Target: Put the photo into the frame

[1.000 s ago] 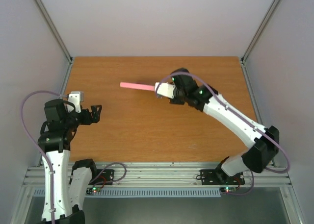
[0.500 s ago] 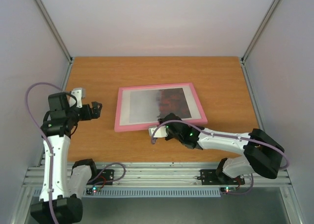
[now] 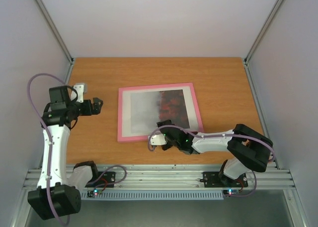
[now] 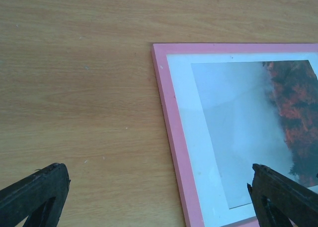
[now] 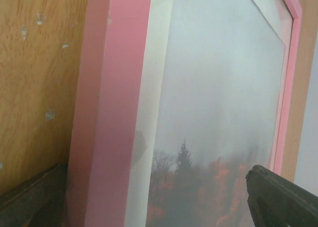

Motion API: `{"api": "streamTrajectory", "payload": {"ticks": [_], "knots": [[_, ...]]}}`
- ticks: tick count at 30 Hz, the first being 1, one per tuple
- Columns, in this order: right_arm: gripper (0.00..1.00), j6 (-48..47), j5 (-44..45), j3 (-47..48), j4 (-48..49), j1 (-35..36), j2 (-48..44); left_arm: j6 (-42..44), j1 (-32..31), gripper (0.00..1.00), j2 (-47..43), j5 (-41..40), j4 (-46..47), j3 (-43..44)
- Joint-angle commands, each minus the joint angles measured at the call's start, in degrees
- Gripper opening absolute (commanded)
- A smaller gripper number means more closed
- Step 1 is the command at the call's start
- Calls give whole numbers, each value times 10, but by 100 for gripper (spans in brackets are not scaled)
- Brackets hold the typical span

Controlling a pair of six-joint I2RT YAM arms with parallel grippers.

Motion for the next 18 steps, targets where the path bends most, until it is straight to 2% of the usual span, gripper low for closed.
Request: {"api": "streamTrajectory", "payload": {"ticks": [1, 4, 6, 8, 13, 18], "knots": [[98, 36, -39, 29, -61, 5, -31, 24, 3, 99, 29, 17, -3, 35], [98, 57, -101, 64, -213, 4, -56, 30, 3, 99, 51, 22, -10, 45], [99, 62, -182, 107, -345, -8, -64, 28, 2, 99, 63, 18, -7, 45], [99, 72, -245, 144, -435, -31, -65, 25, 3, 99, 83, 22, -11, 52], [98, 119, -307, 258, -563, -93, -48, 28, 2, 99, 118, 32, -8, 68], [99, 164, -338, 381, -651, -219, -28, 89, 2, 99, 166, -18, -6, 127]]}}
